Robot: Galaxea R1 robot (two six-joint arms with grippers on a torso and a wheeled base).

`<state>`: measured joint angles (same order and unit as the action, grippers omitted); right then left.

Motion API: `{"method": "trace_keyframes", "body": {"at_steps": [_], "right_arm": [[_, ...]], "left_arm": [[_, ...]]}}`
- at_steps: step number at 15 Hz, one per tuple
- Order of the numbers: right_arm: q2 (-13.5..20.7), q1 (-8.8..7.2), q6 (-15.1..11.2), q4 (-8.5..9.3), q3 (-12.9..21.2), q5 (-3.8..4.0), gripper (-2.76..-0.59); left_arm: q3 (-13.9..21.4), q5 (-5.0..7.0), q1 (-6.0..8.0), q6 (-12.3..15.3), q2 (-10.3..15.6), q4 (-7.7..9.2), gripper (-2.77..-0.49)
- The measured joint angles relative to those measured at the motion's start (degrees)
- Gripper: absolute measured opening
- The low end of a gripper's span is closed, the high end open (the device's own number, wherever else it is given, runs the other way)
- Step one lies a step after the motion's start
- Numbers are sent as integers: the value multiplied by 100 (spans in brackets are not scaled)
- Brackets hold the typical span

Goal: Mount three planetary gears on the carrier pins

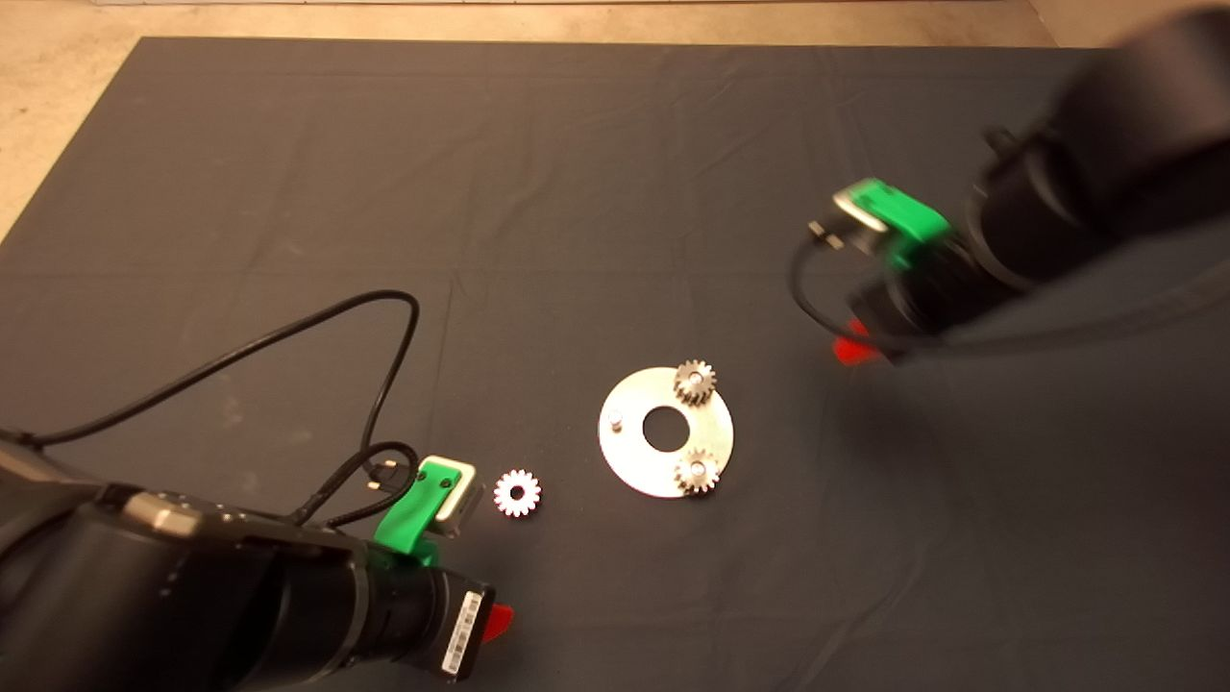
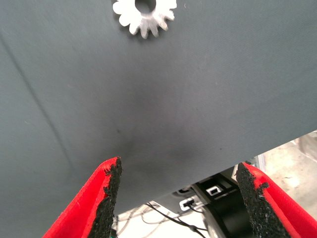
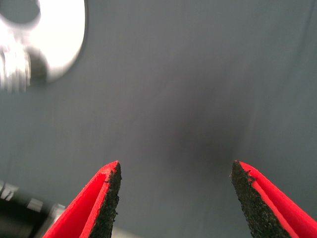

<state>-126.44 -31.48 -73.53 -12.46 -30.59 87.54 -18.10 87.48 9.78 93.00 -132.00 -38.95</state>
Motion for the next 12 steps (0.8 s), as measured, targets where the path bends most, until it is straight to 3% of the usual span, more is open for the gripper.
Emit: {"method": "trace_keyframes", "body": {"at_steps": [1, 3, 5, 7, 10, 12], "right_arm": [[395, 118, -160, 56, 386, 35, -173], [864, 453, -443, 188, 881, 61, -173], [900, 579, -574, 282, 998, 55, -173], [843, 627, -610, 284, 970, 16, -173], [854, 675, -638, 293, 970, 33, -173], [852, 686, -648, 295, 970, 30, -173]], "left_arm": [[0, 2, 84, -102, 11, 70, -164], [-5, -6, 305, -482, -9, 405, -164], [-89, -5, 605, -999, 9, 751, -164], [-382, 2, 736, -1502, 41, 1041, -164], [-892, 2, 883, -1886, -114, 1147, -164], [-1107, 0, 880, -2056, -331, 1161, -164]]}}
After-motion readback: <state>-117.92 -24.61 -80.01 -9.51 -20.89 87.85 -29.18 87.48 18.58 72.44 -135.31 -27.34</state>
